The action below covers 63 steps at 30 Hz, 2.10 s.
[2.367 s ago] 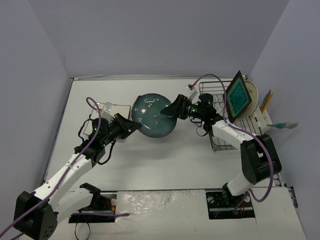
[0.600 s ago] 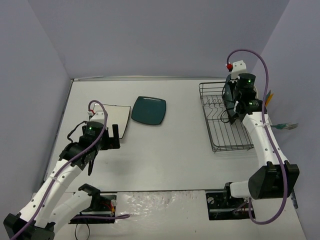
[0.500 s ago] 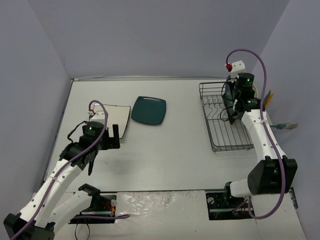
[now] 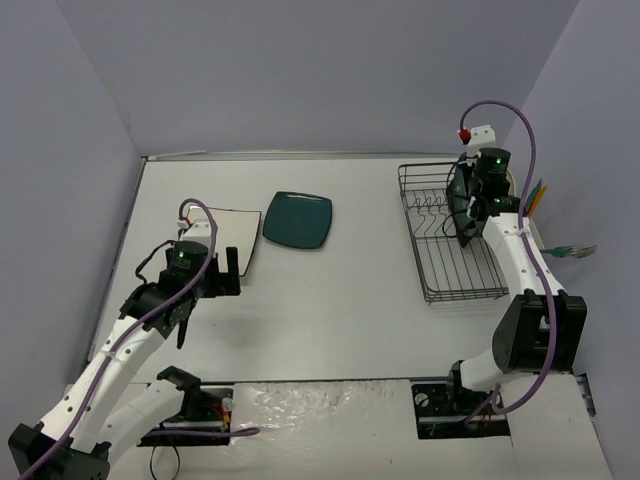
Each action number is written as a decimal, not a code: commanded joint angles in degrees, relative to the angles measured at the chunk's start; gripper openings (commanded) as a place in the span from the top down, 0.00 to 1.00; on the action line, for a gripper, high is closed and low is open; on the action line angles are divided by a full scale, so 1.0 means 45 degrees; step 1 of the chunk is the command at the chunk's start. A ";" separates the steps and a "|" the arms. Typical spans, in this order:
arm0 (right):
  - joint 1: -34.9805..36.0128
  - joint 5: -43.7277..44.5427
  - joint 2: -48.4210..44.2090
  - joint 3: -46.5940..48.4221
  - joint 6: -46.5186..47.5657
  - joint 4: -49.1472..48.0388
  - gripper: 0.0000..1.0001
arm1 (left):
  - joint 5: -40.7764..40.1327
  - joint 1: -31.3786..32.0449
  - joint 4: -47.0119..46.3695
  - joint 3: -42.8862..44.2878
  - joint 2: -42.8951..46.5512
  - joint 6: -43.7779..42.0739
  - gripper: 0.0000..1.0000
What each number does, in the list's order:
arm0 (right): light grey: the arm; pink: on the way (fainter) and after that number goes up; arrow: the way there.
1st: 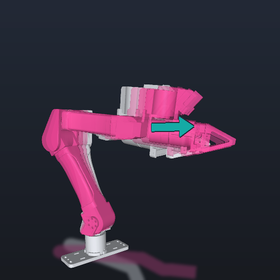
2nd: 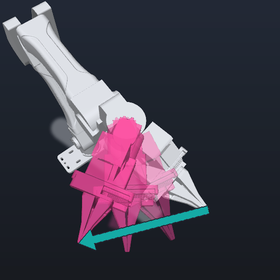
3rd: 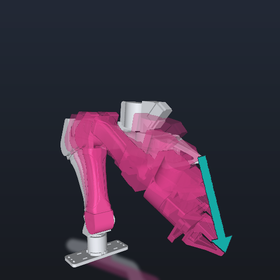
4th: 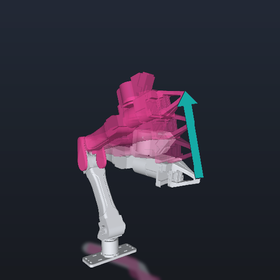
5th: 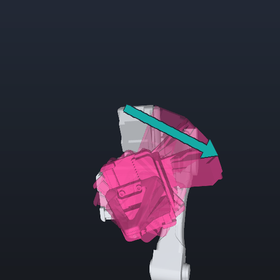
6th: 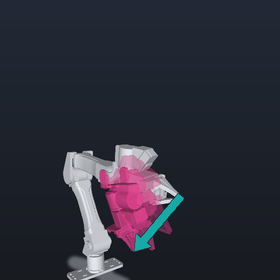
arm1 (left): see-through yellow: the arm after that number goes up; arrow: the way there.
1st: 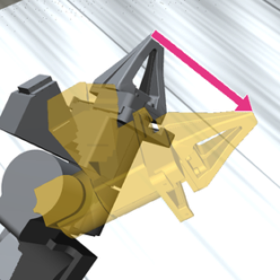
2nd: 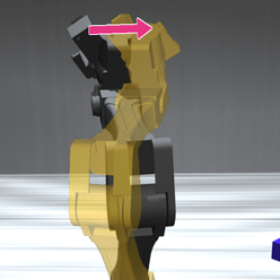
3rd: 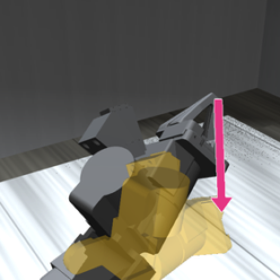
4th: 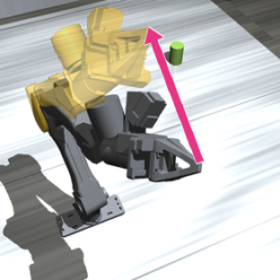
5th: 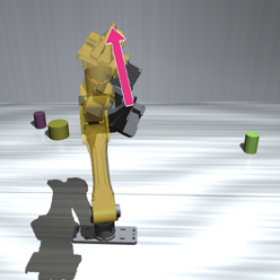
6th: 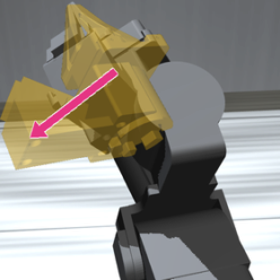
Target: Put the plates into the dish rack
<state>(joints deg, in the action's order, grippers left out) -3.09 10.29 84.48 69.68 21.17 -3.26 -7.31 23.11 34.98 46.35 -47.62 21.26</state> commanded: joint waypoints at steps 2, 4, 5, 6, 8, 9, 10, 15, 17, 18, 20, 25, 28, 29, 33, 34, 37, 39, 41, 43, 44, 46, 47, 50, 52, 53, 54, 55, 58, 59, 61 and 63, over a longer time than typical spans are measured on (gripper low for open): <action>-0.0223 -0.0755 0.0151 -0.0078 -0.0619 -0.3007 1.00 | 0.0082 -0.0097 -0.0680 0.0267 -0.0040 -0.0044 0.03; -0.0248 -0.1012 0.0332 -0.0201 -0.0801 -0.3080 1.00 | 0.0082 -0.0097 -0.0682 0.0250 0.0010 0.0105 0.03; -0.0250 -0.1097 0.0392 -0.0241 -0.0864 -0.3100 1.00 | 0.0082 -0.0097 -0.0669 0.0232 0.0045 0.0180 0.03; -0.0251 -0.1145 0.0450 -0.0265 -0.0951 -0.3105 1.00 | 0.0067 -0.0097 -0.0650 0.0228 0.0068 0.0242 0.03; -0.0316 -0.1320 0.0530 -0.0331 -0.1136 -0.3105 0.93 | 0.0001 -0.0105 -0.0533 0.0228 0.0146 0.0452 0.03; -0.0330 -0.1369 0.0539 -0.0365 -0.1214 -0.3100 0.86 | -0.0047 -0.0117 -0.0497 0.0228 0.0178 0.0569 0.03; -0.0339 -0.1369 0.0521 -0.0356 -0.1241 -0.3072 0.77 | -0.0110 -0.0117 -0.0433 0.0228 0.0214 0.0678 0.03; -0.0333 -0.1351 0.0188 -0.0074 -0.1409 -0.2589 0.47 | -0.0305 -0.0121 -0.0169 0.0243 0.0241 0.1423 0.03; -0.0345 -0.1431 -0.0157 0.0096 -0.1511 -0.2387 0.34 | -0.0372 -0.0138 -0.0133 0.0228 0.0206 0.1805 0.03; -0.0323 -0.1465 -0.0460 0.0220 -0.1590 -0.2251 0.29 | -0.0417 -0.0149 -0.0100 0.0228 0.0172 0.2030 0.03; -0.0309 -0.1674 -0.1007 0.0382 -0.1810 -0.1945 0.21 | -0.0463 -0.0173 -0.0045 0.0194 0.0134 0.2547 0.03; -0.0119 -0.3230 -0.2726 0.0405 -0.3456 -0.1341 0.03 | -0.0391 -0.0385 -0.0205 0.0012 0.0002 0.4283 0.03; 0.0043 -0.4589 -0.3805 -0.0128 -0.4764 -0.1335 0.00 | 0.0199 -0.0496 -0.0740 -0.0183 -0.0233 0.4868 0.03; 0.0212 -0.5279 -0.4108 -0.0440 -0.5462 -0.1401 0.00 | 0.0388 -0.0561 -0.0891 -0.0193 -0.0356 0.5067 0.03; 0.1472 -0.7387 -0.4841 -0.1623 -0.8038 -0.1814 0.00 | 0.1042 -0.0685 -0.1441 -0.0205 -0.0756 0.5702 0.03; 0.1743 -0.7660 -0.4967 -0.2064 -0.8439 -0.2159 0.00 | 0.1091 -0.0701 -0.1583 -0.0237 -0.0851 0.5860 0.03; 0.3209 -0.8276 -0.5158 -0.3205 -1.0391 -0.3411 0.00 | 0.1192 -0.0836 -0.1745 -0.0364 -0.1008 0.6279 0.03; 0.4158 -0.8459 -0.5160 -0.4520 -1.1461 -0.4699 0.00 | 0.1447 -0.0976 -0.1914 -0.0611 -0.1098 0.6525 0.03; 0.4618 -0.8401 -0.4927 -0.5145 -1.2672 -0.6001 0.00 | 0.1587 -0.1186 -0.2183 -0.0768 -0.1157 0.6709 0.03; 0.5322 -0.8048 -0.4222 -0.5831 -1.3342 -0.6916 0.00 | 0.1620 -0.1302 -0.2269 -0.0829 -0.1172 0.6691 0.03; 0.5617 -0.7867 -0.3882 -0.6075 -1.3599 -0.7285 0.00 | 0.1625 -0.1349 -0.2243 -0.0803 -0.1187 0.6629 0.03; 0.6140 -0.7549 -0.3082 -0.6340 -1.4100 -0.7895 0.00 | 0.1625 -0.1389 -0.2012 -0.0589 -0.1196 0.6317 0.03; 0.6297 -0.7311 -0.2522 -0.6372 -1.4463 -0.8269 0.00 | 0.1625 -0.1431 -0.1794 -0.0403 -0.1196 0.6037 0.03; 0.6804 -0.6666 -0.0872 -0.6238 -1.5468 -0.9203 0.00 | 0.1752 -0.1558 -0.1305 -0.0026 -0.1180 0.5152 0.03; 0.6998 -0.6181 0.0056 -0.6125 -1.6089 -0.9699 0.00 | 0.1994 -0.1625 -0.0982 0.0234 -0.1086 0.4663 0.03; 0.7068 -0.5954 0.0418 -0.6087 -1.6309 -0.9892 0.00 | 0.2038 -0.1651 -0.0785 0.0319 -0.1037 0.4485 0.03; 0.7115 -0.5754 0.0734 -0.6049 -1.6493 -1.0079 0.00 | 0.2076 -0.1660 -0.0653 0.0399 -0.0977 0.4222 0.03; 0.7147 -0.5587 0.1129 -0.5988 -1.6704 -1.0313 0.00 | 0.2152 -0.1667 -0.0567 0.0464 -0.0891 0.3994 0.03; 0.7193 -0.5439 0.2702 -0.5702 -1.7296 -1.1068 0.00 | 0.2463 -0.1702 -0.0329 0.0544 -0.0605 0.3303 0.03; 0.7203 -0.5480 0.3250 -0.5598 -1.7493 -1.1388 0.01 | 0.2464 -0.1723 -0.0195 0.0564 -0.0563 0.3054 0.03; 0.7290 -0.5508 0.3960 -0.5263 -1.7859 -1.1782 0.01 | 0.2487 -0.1758 0.0118 0.0638 -0.0491 0.2749 0.03; 0.7374 -0.5442 0.4674 -0.4963 -1.8208 -1.2015 0.01 | 0.2569 -0.1775 0.0236 0.0672 -0.0425 0.2450 0.03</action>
<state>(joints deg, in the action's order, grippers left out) 29.05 -16.50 101.37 42.70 -55.40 -47.16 2.97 15.71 34.52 45.53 -50.47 37.72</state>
